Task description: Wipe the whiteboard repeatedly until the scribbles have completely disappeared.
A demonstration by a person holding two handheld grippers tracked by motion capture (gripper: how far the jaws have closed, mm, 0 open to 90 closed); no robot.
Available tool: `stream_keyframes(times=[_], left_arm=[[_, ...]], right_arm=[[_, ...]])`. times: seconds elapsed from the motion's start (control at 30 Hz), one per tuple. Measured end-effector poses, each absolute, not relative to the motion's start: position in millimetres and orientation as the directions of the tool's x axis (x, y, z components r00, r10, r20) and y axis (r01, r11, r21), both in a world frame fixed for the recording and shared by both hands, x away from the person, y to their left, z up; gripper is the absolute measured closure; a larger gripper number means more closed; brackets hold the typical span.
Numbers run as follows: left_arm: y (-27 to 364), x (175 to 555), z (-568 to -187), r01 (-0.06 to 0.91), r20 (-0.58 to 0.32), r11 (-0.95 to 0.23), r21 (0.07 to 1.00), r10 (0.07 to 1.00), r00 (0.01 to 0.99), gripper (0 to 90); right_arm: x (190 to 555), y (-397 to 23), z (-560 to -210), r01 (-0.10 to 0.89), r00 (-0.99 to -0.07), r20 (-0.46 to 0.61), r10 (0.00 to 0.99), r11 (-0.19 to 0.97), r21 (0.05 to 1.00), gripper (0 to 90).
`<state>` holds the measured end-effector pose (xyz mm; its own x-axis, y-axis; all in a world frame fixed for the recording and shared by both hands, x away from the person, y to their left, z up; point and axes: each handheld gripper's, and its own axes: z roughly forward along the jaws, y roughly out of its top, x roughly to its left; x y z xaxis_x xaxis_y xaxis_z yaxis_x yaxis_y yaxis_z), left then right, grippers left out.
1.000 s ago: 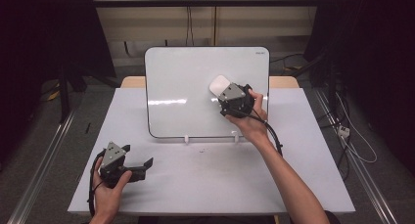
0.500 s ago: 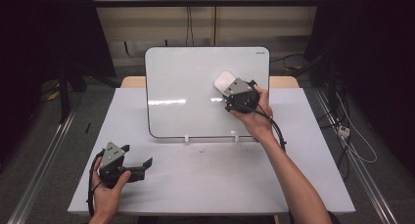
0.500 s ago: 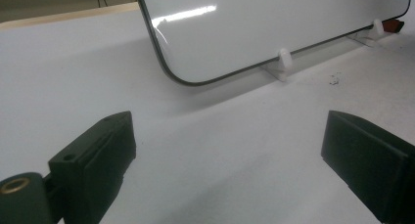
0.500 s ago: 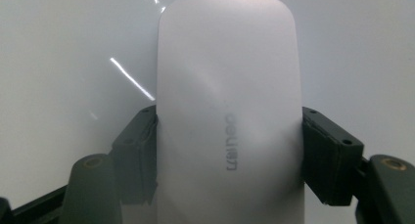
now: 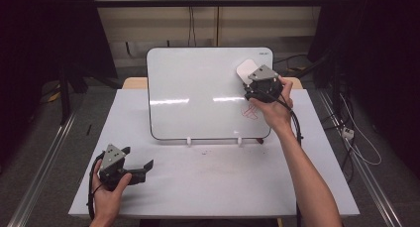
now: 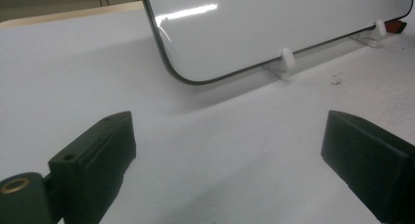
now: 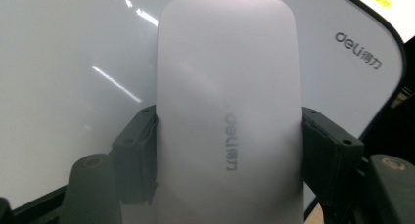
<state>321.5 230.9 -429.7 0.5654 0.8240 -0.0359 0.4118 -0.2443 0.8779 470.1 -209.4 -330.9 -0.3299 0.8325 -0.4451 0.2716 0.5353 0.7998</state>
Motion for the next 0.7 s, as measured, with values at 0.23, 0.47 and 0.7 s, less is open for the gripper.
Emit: stream_keyframes(times=[0.23, 0.47, 0.7], left_arm=[[230.1, 321.1, -429.4, 0.410, -0.035, -0.245, 0.879, 0.823, 0.566, 5.9], [229.0, 320.9, -429.6, 0.409, -0.032, -0.249, 0.878, 0.821, 0.569, 5.8], [227.5, 321.4, -430.0, 0.410, -0.033, -0.248, 0.878, 0.823, 0.567, 5.9]], right_arm=[[465.8, -206.5, -334.6, 0.263, -0.311, -0.452, 0.836, 0.533, 0.805, 31.2], [458.2, -198.2, -346.3, 0.259, -0.330, -0.455, 0.827, 0.543, 0.799, 31.2], [451.4, -186.4, -354.8, 0.249, -0.351, -0.472, 0.809, 0.566, 0.786, 31.2]])
